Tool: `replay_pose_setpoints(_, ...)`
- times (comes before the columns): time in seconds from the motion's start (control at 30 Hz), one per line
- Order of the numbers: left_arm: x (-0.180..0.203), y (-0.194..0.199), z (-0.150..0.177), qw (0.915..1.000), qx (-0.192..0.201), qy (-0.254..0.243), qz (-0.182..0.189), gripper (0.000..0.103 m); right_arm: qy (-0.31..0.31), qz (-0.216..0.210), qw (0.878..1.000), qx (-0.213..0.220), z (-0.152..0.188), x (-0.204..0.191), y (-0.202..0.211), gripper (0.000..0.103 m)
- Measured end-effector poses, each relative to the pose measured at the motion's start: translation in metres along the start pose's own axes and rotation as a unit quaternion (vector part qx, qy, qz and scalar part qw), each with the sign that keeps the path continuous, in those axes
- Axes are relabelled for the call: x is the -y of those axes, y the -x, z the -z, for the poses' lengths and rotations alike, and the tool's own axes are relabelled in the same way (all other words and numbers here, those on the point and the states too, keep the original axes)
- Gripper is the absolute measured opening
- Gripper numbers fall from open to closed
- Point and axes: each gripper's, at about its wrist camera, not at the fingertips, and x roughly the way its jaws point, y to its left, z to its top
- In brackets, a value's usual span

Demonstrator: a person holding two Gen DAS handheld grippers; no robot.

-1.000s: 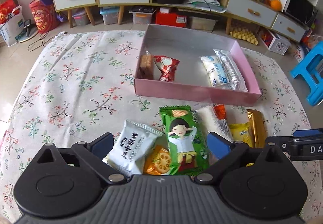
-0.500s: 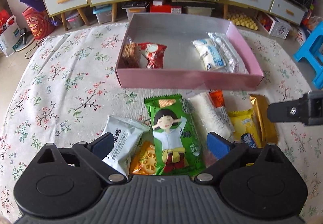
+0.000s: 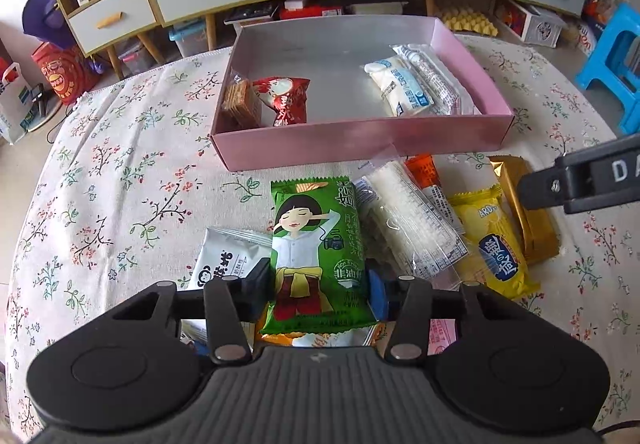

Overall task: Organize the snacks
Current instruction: 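Grasp the green cartoon snack bag with the left gripper, then lift the green bag with the left gripper while the right grasps a clear snack pack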

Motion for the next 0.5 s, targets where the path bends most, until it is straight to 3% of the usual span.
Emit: replay_pose_setpoints(0.5, -0.012, 0.021, -0.003, 0.9990, 0.038, 0.021, 0.013, 0.044, 0.015, 0.015, 1.000, -0.004, 0.000, -0.001, -0.011, 0.089)
